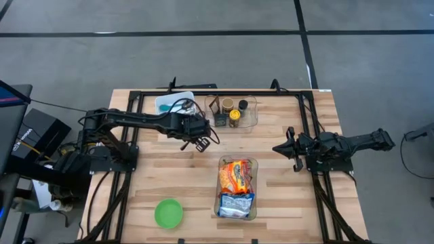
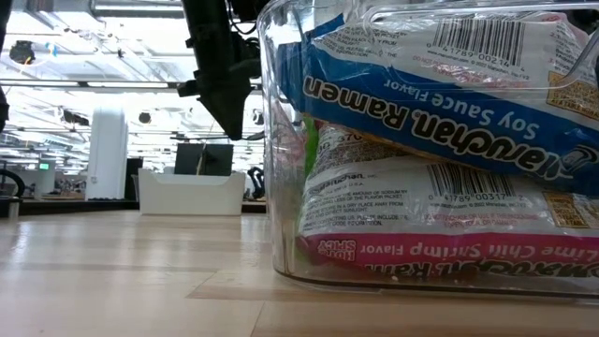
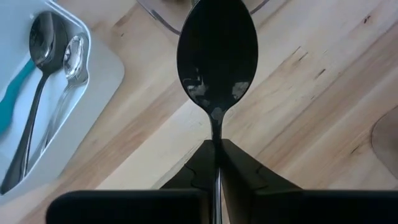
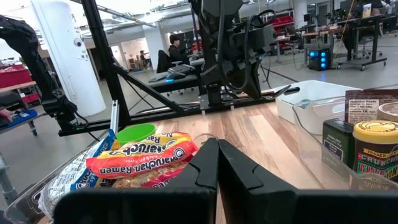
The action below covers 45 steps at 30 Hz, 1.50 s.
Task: Pick & Place Food Item
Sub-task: Put the black spoon into the white bin
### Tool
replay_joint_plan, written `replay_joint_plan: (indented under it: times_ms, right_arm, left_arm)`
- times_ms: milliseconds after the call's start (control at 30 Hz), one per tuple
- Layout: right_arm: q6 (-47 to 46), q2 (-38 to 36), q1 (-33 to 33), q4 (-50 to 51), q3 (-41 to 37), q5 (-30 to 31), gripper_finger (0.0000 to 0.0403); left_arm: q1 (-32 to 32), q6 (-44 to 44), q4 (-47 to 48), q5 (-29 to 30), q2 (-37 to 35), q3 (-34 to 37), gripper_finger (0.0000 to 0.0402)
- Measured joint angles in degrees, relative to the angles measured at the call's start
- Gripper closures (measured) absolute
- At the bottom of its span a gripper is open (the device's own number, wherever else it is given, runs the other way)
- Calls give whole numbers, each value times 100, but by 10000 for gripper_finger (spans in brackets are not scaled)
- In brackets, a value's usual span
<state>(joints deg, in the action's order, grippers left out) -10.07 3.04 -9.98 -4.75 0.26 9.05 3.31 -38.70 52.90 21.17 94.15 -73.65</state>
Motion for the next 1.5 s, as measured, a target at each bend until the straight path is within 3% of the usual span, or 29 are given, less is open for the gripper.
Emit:
replay_joint_plan:
  times_ms: [433, 733, 1233, 1500]
  right_arm:
    - [0, 1, 0, 0, -1, 1, 403]
    - [0, -1, -1, 0, 0, -1, 403]
    - [0, 1, -2, 1, -1, 0, 403]
    - [0, -1, -2, 2, -1, -1, 403]
  left_arm:
    - [494, 1379, 189, -109, -676, -4, 397]
    - [1367, 2476, 372, -139, -1118, -4, 396]
    - [2904, 4042, 275, -838, -1132, 6, 395]
    - [3536, 4443, -376, -1188, -1132, 657, 395]
